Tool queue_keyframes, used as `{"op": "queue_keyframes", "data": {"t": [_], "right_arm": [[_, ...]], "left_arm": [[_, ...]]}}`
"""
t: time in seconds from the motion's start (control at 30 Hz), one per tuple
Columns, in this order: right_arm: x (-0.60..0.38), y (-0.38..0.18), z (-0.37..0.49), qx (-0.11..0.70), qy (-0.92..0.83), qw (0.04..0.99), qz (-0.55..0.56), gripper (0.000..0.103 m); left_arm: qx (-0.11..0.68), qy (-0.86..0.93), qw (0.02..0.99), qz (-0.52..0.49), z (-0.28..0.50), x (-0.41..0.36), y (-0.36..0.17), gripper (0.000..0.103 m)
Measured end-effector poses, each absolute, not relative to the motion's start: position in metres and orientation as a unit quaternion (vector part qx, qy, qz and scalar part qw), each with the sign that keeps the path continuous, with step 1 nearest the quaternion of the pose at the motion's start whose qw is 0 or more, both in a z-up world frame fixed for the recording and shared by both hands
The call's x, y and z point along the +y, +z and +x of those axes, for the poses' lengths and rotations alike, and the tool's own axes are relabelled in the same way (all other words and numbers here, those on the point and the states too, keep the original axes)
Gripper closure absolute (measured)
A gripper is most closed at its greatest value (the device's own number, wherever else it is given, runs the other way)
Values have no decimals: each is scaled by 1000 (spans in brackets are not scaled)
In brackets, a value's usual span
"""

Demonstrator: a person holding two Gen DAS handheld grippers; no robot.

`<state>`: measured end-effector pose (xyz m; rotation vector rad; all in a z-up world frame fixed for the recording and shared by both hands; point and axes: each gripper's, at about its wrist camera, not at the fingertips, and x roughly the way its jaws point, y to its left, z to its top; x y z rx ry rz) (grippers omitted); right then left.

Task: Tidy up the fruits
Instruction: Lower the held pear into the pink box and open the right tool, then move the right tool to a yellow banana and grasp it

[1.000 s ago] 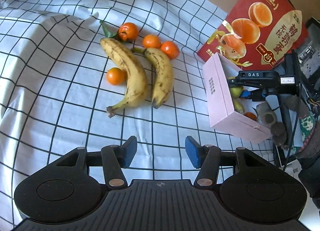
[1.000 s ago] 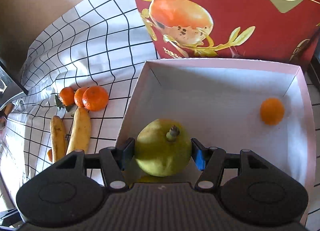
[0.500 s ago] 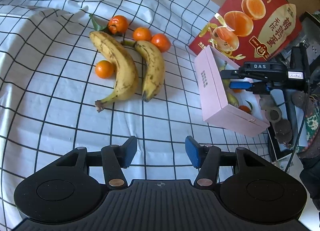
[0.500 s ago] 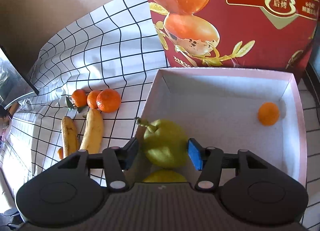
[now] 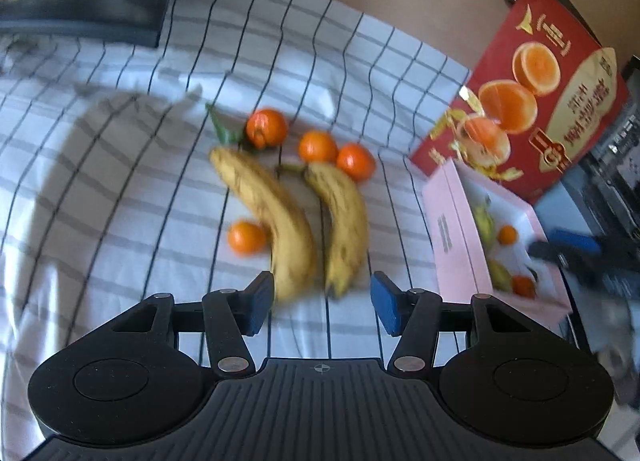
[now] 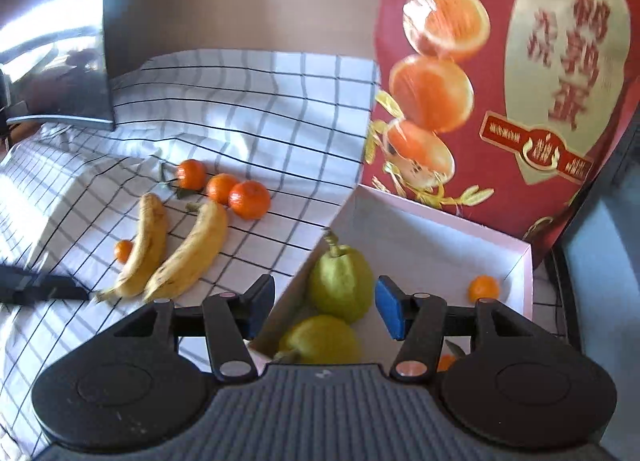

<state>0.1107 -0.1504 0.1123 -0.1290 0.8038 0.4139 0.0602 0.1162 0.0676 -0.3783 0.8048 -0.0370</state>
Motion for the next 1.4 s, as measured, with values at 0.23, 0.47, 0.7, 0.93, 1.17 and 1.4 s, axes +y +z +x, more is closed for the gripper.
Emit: {"op": "queue_keyframes", "data": {"t": [0.23, 0.47, 0.7, 0.93, 1.17, 1.4], "right_arm": [[-136, 130, 72, 361, 221, 901, -94, 44], [-129, 113, 38, 374, 216, 896, -103, 43], [-129, 97, 20, 390, 210, 890, -107, 43], [-133, 92, 13, 401, 212, 886, -94, 43], [-106, 107, 44, 395, 256, 881, -57, 43], [-24, 101, 121, 439, 329, 836, -26, 55]], "left_arm": [[380, 20, 906, -186, 103, 128, 68, 46], [425, 29, 889, -167, 142, 122, 50, 50], [436, 42, 891, -118, 154, 106, 48, 50], [390, 45, 901, -186, 126, 144, 61, 54], [379, 61, 896, -225, 73, 186, 53, 54], [385, 50, 887, -250, 19, 207, 41, 54]]}}
